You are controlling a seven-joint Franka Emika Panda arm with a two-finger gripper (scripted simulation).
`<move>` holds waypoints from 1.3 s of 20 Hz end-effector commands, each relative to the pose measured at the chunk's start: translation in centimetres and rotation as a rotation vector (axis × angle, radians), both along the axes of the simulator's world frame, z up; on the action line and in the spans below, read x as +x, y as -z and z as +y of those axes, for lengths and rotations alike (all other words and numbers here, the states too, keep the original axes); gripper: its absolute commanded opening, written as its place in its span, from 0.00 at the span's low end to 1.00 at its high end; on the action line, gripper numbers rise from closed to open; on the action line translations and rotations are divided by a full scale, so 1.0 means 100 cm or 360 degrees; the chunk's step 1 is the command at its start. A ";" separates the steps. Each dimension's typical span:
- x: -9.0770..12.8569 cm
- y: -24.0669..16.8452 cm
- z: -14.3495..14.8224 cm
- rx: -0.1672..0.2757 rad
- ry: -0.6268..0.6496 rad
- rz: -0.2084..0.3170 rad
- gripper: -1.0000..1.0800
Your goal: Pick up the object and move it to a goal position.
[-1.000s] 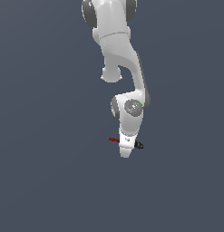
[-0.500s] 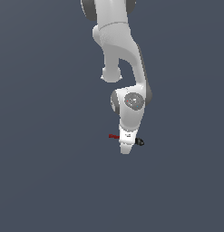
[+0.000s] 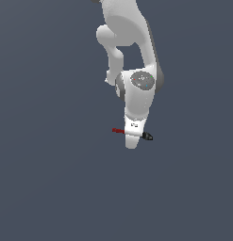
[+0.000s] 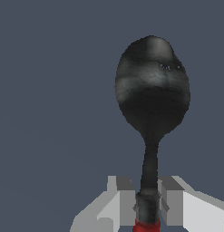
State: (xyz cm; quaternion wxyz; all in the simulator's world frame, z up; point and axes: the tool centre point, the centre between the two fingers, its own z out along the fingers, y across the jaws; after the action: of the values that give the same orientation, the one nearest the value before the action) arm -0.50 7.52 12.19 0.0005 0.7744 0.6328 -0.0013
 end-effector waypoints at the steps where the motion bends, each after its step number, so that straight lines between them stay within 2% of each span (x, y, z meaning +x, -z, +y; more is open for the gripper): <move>1: -0.005 -0.028 -0.001 -0.0001 -0.0001 -0.0001 0.00; 18: -0.036 -0.232 -0.006 0.0006 -0.0003 -0.0001 0.00; 26: -0.044 -0.302 -0.009 0.0006 0.0000 -0.0002 0.00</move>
State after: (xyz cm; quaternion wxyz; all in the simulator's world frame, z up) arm -4.72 6.67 41.23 0.0000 0.7742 0.6329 0.0007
